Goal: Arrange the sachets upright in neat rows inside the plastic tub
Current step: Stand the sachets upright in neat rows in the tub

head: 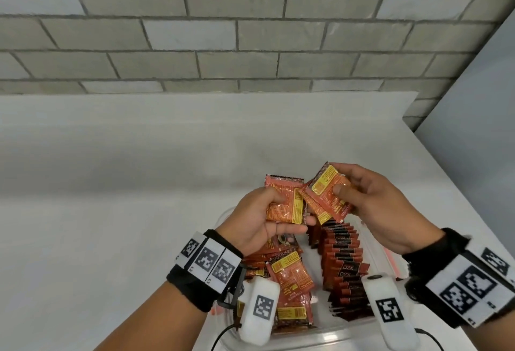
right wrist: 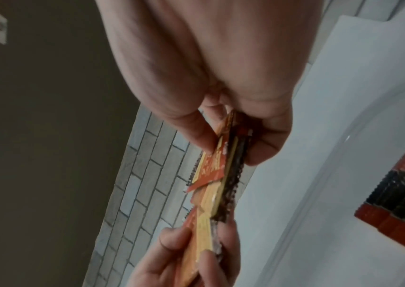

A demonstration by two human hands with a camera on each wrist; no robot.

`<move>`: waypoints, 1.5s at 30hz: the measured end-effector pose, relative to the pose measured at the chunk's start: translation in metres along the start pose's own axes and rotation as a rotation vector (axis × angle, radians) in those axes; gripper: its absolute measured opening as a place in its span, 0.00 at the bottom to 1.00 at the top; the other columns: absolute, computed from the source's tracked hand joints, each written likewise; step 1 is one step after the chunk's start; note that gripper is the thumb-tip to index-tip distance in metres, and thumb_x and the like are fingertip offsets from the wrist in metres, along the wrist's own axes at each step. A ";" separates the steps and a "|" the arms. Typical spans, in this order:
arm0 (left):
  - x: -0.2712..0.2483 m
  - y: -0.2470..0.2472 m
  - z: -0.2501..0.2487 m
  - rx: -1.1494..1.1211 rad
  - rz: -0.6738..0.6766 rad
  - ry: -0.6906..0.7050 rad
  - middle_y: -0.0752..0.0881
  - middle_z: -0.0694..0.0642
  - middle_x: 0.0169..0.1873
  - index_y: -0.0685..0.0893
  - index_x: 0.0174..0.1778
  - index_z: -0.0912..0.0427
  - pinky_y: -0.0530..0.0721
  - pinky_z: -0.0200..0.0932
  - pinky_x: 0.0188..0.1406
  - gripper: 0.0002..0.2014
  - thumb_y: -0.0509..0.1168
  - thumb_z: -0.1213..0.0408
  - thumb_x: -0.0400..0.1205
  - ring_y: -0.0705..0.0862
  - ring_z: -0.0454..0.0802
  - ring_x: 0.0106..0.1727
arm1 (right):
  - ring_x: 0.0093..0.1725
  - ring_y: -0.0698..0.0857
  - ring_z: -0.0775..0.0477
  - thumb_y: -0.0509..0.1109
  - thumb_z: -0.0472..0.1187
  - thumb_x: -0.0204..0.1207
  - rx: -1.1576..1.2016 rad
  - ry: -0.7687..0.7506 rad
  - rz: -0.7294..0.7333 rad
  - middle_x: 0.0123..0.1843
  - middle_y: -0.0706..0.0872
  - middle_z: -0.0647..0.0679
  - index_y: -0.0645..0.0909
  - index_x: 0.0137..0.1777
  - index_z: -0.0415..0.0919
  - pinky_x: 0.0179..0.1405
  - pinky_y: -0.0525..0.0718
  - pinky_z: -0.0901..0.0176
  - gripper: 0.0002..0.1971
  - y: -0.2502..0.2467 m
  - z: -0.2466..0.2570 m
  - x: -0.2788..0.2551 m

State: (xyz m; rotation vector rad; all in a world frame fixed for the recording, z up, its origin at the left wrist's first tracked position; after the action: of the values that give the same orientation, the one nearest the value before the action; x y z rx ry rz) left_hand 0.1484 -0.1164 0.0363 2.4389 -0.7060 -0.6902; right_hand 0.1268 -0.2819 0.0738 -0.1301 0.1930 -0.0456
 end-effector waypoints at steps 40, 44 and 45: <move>0.006 0.023 0.008 -0.096 0.022 0.076 0.88 0.63 0.46 0.82 0.62 0.67 0.88 0.49 0.42 0.20 0.64 0.66 0.74 0.88 0.54 0.43 | 0.76 0.65 0.62 0.73 0.54 0.73 -0.560 -0.130 -0.020 0.76 0.69 0.65 0.68 0.76 0.61 0.74 0.67 0.60 0.32 0.020 0.023 -0.026; 0.005 0.025 0.012 -0.119 0.068 0.040 0.87 0.65 0.38 0.83 0.51 0.69 0.88 0.44 0.33 0.10 0.60 0.73 0.77 0.88 0.56 0.36 | 0.81 0.43 0.66 0.81 0.53 0.64 -0.810 -0.352 0.260 0.82 0.46 0.68 0.46 0.77 0.71 0.78 0.50 0.61 0.52 0.035 0.033 -0.036; 0.005 0.027 0.014 -0.122 0.068 0.030 0.85 0.63 0.34 0.81 0.47 0.68 0.86 0.42 0.30 0.07 0.59 0.75 0.78 0.86 0.54 0.33 | 0.81 0.45 0.64 0.80 0.52 0.65 -0.874 -0.392 0.290 0.83 0.49 0.66 0.44 0.77 0.70 0.79 0.51 0.61 0.52 0.038 0.031 -0.036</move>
State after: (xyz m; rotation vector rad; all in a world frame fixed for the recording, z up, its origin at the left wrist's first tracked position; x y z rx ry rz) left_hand 0.1346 -0.1435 0.0397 2.2991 -0.7111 -0.6492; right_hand 0.0985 -0.2379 0.1060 -0.9722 -0.1751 0.3575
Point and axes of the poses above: each hand's wrist, its own x-axis towards the middle knuckle, its own y-axis out of the palm, z = x × y, the point moved 5 cm from there along x, towards the middle knuckle
